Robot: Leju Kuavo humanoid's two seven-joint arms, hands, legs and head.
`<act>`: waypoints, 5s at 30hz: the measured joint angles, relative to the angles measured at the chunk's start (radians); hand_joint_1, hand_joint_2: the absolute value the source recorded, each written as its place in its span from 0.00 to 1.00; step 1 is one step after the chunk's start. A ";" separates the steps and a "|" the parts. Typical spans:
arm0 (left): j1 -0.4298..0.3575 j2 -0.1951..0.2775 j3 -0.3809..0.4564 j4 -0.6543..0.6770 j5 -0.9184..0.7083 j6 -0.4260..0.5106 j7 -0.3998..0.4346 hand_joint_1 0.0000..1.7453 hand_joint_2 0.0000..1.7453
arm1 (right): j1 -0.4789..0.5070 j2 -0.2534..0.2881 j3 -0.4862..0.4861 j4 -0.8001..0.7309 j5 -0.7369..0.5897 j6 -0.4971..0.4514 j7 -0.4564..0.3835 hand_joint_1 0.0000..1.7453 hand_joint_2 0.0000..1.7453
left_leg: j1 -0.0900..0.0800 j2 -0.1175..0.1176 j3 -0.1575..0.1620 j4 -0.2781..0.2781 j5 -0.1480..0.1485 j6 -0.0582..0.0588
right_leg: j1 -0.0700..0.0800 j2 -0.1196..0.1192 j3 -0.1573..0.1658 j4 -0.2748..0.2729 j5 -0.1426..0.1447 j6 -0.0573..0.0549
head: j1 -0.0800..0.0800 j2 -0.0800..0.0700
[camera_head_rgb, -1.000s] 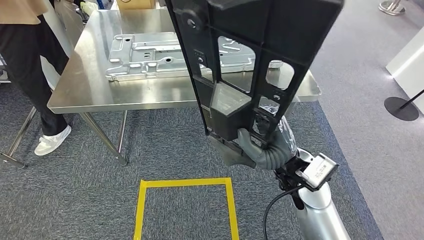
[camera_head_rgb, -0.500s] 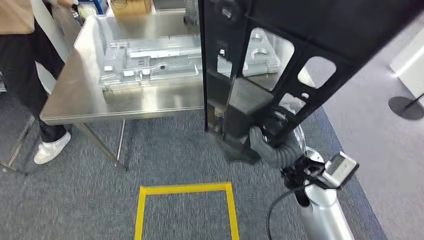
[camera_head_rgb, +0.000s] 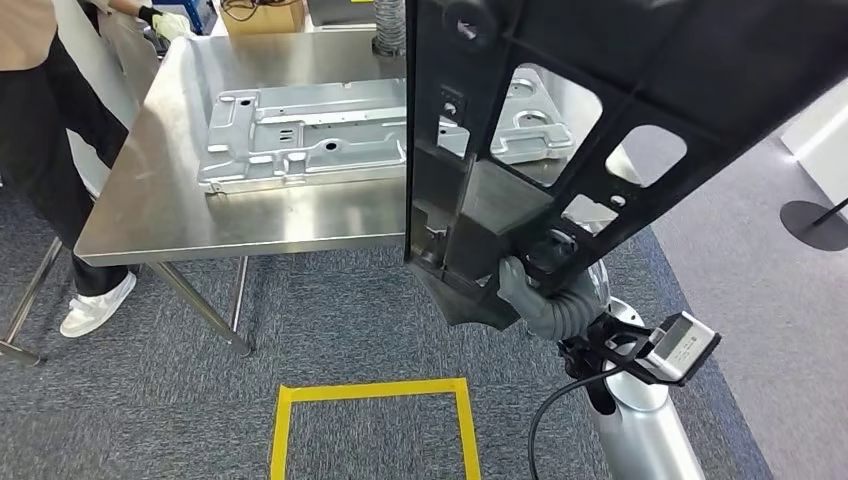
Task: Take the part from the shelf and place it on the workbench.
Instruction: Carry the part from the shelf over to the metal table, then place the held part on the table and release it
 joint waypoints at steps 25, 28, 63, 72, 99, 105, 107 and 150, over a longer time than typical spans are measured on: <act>0.001 -0.009 0.002 0.000 0.004 0.000 -0.009 0.00 1.00 | -0.049 0.000 -0.023 0.015 0.058 -0.021 0.039 1.00 1.00 | 0.004 0.001 -0.057 0.043 0.008 -0.043 | 0.003 0.006 0.024 -0.054 0.016 -0.034 | 0.003 0.000; 0.002 -0.009 0.002 0.000 0.004 0.000 -0.009 0.00 1.00 | -0.058 0.000 -0.023 0.018 0.057 -0.020 0.038 1.00 1.00 | 0.000 0.000 -0.044 0.017 0.022 -0.022 | 0.005 0.008 0.032 -0.046 0.004 -0.015 | 0.003 0.000; -0.013 0.000 0.001 0.000 -0.006 -0.004 -0.016 0.00 1.00 | -0.121 -0.012 -0.037 0.026 -0.002 -0.004 0.055 1.00 1.00 | 0.006 0.000 -0.024 0.001 0.018 -0.003 | 0.002 0.004 -0.057 0.085 -0.047 0.002 | 0.008 0.000; -0.014 0.000 0.002 0.000 -0.008 -0.004 -0.018 0.00 1.00 | -0.119 -0.018 -0.039 0.027 -0.004 -0.008 0.053 1.00 1.00 | 0.002 -0.005 0.048 -0.002 -0.047 -0.019 | 0.010 0.002 -0.102 -0.029 0.116 -0.023 | 0.007 0.000; -0.015 0.007 0.003 0.000 -0.015 0.000 -0.035 0.00 1.00 | -0.358 -0.038 -0.049 0.316 0.677 -0.407 0.305 1.00 1.00 | 0.006 -0.005 0.005 -0.008 0.002 -0.009 | -0.010 0.005 -0.155 0.151 0.016 0.009 | 0.011 0.000; -0.028 0.007 0.003 0.000 -0.025 0.004 -0.039 0.00 1.00 | -0.621 -0.004 0.074 0.701 1.156 -0.498 0.455 1.00 1.00 | 0.004 -0.004 0.007 -0.006 -0.016 -0.039 | 0.000 0.008 -0.093 -0.041 0.103 -0.023 | 0.010 0.000; -0.029 0.007 0.003 0.000 -0.025 0.006 -0.038 0.00 1.00 | -0.686 0.035 0.130 0.841 1.264 -0.495 0.471 1.00 1.00 | 0.005 -0.004 -0.004 0.026 -0.038 -0.049 | -0.004 0.008 -0.085 -0.049 0.100 -0.034 | 0.010 0.000; -0.024 -0.001 0.001 0.001 -0.038 0.002 -0.119 0.00 0.25 | -0.658 0.286 0.416 1.422 1.155 -0.564 0.315 0.00 0.00 | 0.016 -0.006 -0.030 0.022 0.004 -0.047 | 0.006 0.009 -0.080 -0.027 0.081 -0.024 | 0.009 0.000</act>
